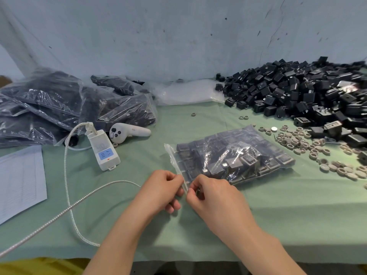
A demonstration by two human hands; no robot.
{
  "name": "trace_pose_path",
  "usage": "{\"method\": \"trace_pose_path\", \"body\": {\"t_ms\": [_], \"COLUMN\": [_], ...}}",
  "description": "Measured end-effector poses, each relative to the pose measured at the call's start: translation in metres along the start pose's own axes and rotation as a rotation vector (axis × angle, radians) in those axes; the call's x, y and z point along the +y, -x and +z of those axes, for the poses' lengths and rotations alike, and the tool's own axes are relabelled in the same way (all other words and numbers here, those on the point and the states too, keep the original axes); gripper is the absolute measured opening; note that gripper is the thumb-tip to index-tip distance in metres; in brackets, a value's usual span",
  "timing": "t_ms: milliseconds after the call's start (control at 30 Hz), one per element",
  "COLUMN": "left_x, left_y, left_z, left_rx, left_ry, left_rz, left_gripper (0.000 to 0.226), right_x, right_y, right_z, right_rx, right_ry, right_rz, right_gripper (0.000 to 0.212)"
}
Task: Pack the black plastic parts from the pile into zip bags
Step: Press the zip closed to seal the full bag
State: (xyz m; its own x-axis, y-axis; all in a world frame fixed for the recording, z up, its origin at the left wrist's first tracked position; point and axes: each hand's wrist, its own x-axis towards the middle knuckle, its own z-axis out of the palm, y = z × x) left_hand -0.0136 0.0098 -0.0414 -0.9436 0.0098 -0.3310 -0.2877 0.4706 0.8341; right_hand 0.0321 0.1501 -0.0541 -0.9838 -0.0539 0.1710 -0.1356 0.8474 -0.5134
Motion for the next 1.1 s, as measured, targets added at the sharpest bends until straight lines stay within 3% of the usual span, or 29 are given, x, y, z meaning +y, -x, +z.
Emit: {"method": "trace_pose_path", "body": {"t_ms": [867, 967, 1100], "left_x": [-0.007, -0.005, -0.001], "left_y": [-0.026, -0.027, -0.026], "left_z": [-0.004, -0.006, -0.006], "left_rx": [0.114, 0.119, 0.127], "left_ry": [-0.053, 0.009, 0.042], "left_rz": [0.005, -0.024, -0.002], "left_gripper": [0.029, 0.026, 0.041], "right_x": [0.001, -0.001, -0.002], "right_y": [-0.002, -0.001, -0.003], "right_z": [0.002, 0.001, -0.003], "right_rx": [-0.029, 0.045, 0.318], "right_ry": [0.104, 0.104, 0.109], "right_rz": [-0.080, -0.131, -0.309], "right_gripper": [0.020, 0.021, 0.026]}}
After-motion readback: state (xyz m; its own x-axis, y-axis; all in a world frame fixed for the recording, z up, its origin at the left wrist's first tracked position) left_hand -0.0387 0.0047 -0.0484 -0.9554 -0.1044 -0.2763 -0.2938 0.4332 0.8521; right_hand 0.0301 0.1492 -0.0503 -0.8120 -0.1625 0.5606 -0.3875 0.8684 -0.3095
